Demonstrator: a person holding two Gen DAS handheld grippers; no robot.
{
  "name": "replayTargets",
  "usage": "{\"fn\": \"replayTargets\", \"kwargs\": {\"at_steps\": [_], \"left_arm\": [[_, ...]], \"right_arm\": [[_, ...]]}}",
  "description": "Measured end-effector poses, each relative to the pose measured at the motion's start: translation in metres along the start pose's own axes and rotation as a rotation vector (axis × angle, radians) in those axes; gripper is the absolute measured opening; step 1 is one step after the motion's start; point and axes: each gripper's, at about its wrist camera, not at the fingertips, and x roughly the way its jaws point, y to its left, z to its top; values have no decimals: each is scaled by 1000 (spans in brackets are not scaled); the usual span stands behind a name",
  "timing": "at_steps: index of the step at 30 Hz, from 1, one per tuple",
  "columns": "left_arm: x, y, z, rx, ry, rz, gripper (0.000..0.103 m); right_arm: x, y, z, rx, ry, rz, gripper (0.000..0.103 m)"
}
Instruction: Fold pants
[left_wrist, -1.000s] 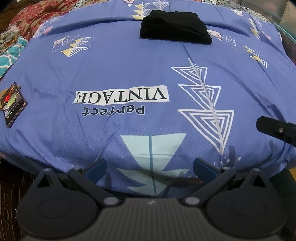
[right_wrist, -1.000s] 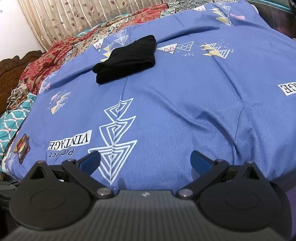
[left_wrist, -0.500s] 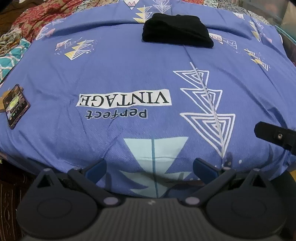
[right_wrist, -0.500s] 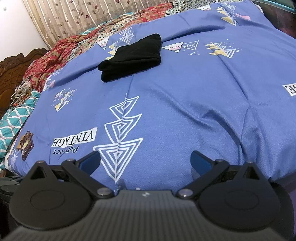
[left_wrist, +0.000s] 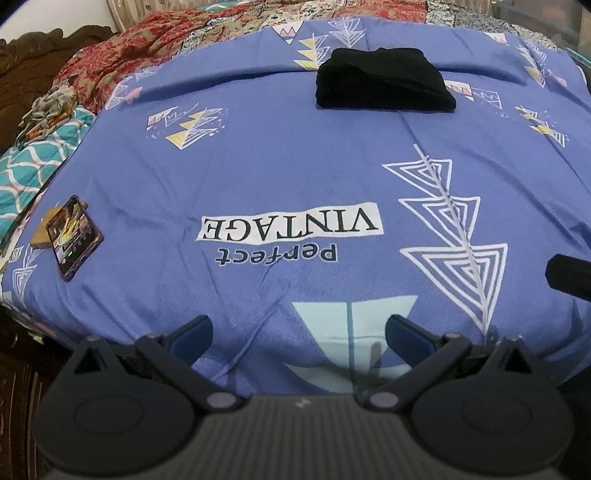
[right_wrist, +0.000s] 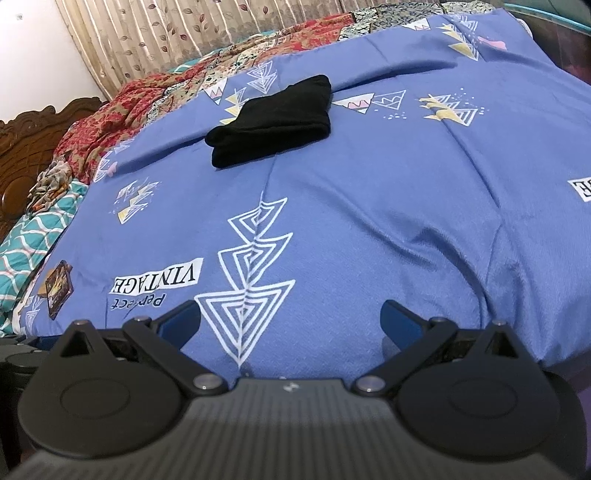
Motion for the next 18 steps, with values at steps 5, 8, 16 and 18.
{"fn": "replayTargets", "kwargs": {"at_steps": [5, 8, 16, 18], "left_arm": [[2, 0, -2, -7, 14, 2, 103], [2, 0, -2, -7, 17, 3, 103], [8, 1, -4, -7, 52, 2, 103], [9, 0, -4, -5, 56, 2, 103]], "right_arm": [[2, 0, 0, 5, 9, -2, 103], [2, 1, -1, 5, 13, -2, 103], [3, 3, -2, 4, 17, -2, 103], [3, 3, -2, 6, 18, -3, 103]]}}
